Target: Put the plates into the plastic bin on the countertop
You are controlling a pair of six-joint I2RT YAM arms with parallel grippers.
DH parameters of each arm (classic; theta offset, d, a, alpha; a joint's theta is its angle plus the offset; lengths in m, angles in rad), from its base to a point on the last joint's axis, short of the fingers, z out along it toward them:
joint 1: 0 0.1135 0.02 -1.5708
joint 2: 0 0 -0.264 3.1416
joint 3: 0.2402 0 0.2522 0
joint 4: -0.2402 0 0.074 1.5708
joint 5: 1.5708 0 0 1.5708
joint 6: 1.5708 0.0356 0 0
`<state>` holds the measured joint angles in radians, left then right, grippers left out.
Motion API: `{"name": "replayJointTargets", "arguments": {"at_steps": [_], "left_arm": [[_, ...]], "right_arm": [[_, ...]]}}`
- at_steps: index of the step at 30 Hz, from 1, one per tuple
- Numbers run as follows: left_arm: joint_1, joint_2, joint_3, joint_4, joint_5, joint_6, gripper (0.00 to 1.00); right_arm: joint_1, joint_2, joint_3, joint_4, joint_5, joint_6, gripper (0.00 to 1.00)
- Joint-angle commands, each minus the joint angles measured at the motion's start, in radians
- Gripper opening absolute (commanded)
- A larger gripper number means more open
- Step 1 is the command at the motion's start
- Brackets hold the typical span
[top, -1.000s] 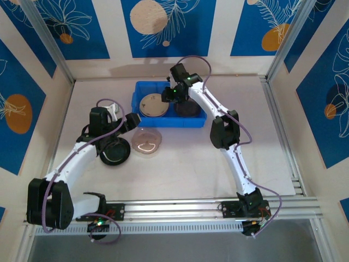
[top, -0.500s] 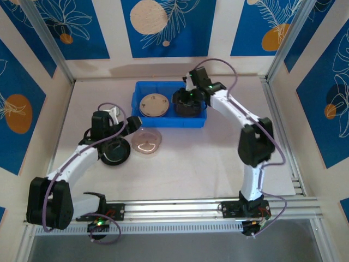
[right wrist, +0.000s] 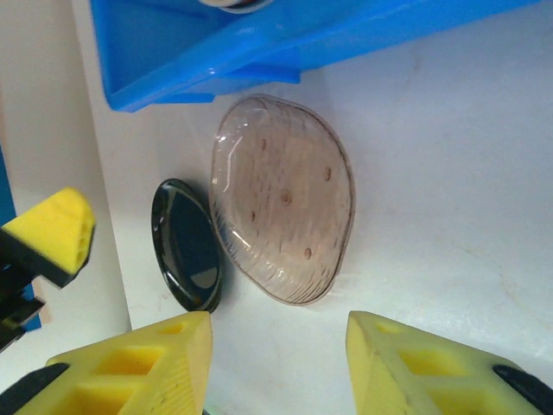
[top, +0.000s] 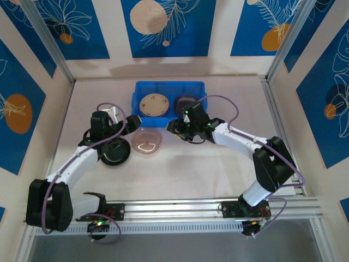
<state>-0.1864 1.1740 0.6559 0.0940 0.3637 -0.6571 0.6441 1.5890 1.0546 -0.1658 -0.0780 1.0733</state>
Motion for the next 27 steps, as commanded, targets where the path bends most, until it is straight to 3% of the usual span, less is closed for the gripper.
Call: {"name": "replayJointTargets", "arguments": {"at_steps": [1, 9, 27], "left_arm": [[-0.008, -0.054, -0.022, 0.019, -0.02, -0.009, 0.95], [-0.007, -0.116, -0.04, -0.044, -0.049, 0.018, 0.95], [-0.005, -0.093, -0.024, -0.066, -0.03, 0.05, 0.95]], "right_arm": [[0.014, 0.027, -0.025, 0.062, 0.019, 0.085, 0.45], [0.036, 0.141, 0.026, 0.065, -0.005, 0.098, 0.42], [0.096, 0.324, 0.192, -0.062, -0.127, 0.094, 0.33]]}}
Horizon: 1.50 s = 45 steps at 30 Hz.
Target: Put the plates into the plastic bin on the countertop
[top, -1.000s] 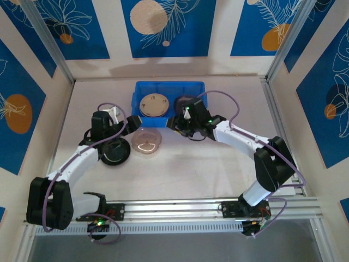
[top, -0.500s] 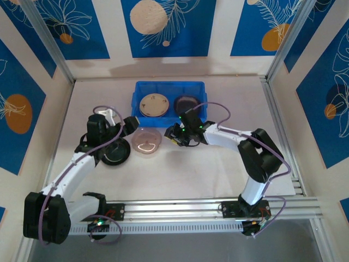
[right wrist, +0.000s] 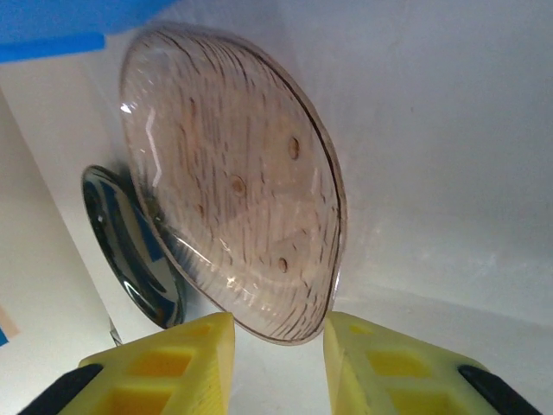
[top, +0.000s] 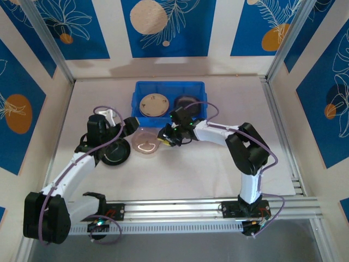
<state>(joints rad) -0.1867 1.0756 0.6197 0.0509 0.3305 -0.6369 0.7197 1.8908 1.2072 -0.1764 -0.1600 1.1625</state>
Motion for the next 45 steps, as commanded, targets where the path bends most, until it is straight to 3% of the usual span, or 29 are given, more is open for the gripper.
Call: {"name": "replayJointTargets", "arguments": {"at_steps": [1, 26, 32, 38, 45], "left_arm": [[-0.005, 0.009, 0.015, -0.025, 0.005, 0.032, 0.95], [0.015, 0.069, -0.009, 0.035, 0.043, 0.037, 0.96], [0.019, 0.075, -0.018, 0.046, 0.047, 0.032, 0.96], [0.022, 0.077, -0.02, 0.046, 0.048, 0.031, 0.96], [0.023, 0.063, -0.016, 0.033, 0.049, 0.035, 0.96]], "right_arm": [[0.025, 0.027, 0.044, -0.051, -0.048, 0.005, 0.33], [0.021, 0.166, 0.147, -0.164, -0.087, 0.035, 0.31], [0.016, 0.183, 0.159, -0.161, -0.079, 0.037, 0.17], [0.017, 0.206, 0.185, -0.17, -0.095, 0.023, 0.13], [0.018, 0.189, 0.187, -0.18, -0.088, 0.004, 0.01]]}}
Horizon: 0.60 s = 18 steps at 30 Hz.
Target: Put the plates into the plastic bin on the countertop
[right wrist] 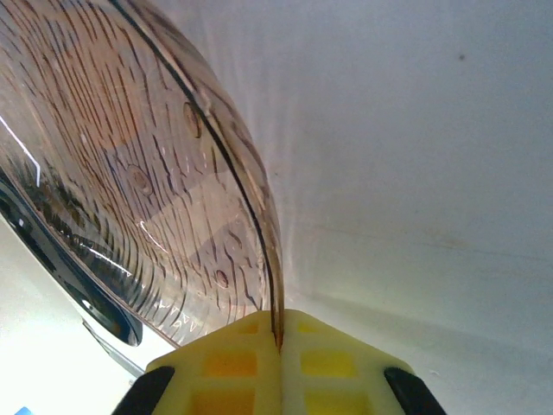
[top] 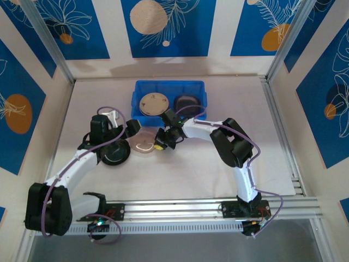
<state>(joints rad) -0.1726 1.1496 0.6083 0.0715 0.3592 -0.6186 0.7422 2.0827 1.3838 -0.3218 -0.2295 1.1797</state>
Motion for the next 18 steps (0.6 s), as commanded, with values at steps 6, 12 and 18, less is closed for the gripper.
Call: {"name": "replayJointTargets", "arguments": {"at_steps": [6, 12, 18], "left_arm": [[0.01, -0.011, 0.007, 0.004, 0.025, 0.019, 0.96], [0.01, -0.014, 0.041, -0.028, 0.024, 0.034, 0.96], [0.009, -0.028, 0.061, -0.036, 0.017, 0.031, 0.95]], "right_arm": [[0.005, -0.07, 0.01, -0.083, 0.017, -0.066, 0.0], [0.003, -0.188, -0.009, -0.155, 0.057, -0.154, 0.0], [-0.024, -0.294, -0.044, -0.194, 0.031, -0.249, 0.0]]}}
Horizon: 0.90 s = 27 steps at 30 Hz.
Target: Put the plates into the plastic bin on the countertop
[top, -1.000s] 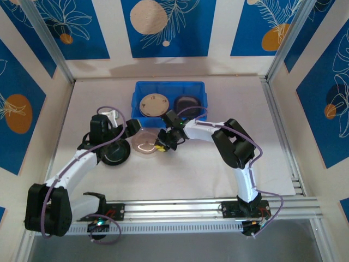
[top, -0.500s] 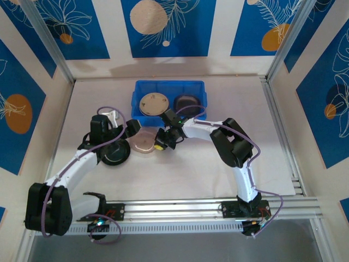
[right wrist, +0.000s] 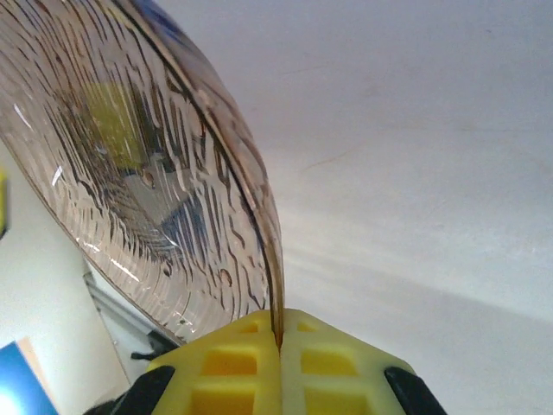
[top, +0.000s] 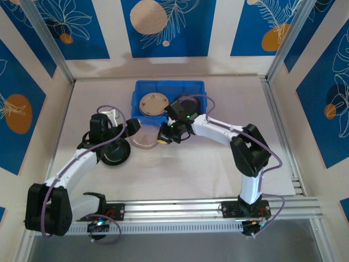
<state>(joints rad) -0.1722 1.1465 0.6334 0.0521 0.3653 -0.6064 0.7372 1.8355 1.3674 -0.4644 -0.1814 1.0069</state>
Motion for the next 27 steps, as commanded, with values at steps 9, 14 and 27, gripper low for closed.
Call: {"name": "replayJointTargets", "arguments": {"at_steps": [9, 14, 27], "left_arm": [[0.008, -0.018, 0.063, 0.039, 0.066, -0.031, 0.8], [0.01, 0.017, 0.083, 0.069, 0.117, -0.048, 0.59], [0.009, 0.1, 0.123, 0.069, 0.123, -0.059, 0.28]], "right_arm": [[-0.08, -0.081, 0.023, -0.111, -0.169, -0.23, 0.0], [-0.091, -0.068, 0.059, -0.138, -0.21, -0.258, 0.0], [-0.148, -0.074, 0.101, -0.177, -0.214, -0.301, 0.0]]}}
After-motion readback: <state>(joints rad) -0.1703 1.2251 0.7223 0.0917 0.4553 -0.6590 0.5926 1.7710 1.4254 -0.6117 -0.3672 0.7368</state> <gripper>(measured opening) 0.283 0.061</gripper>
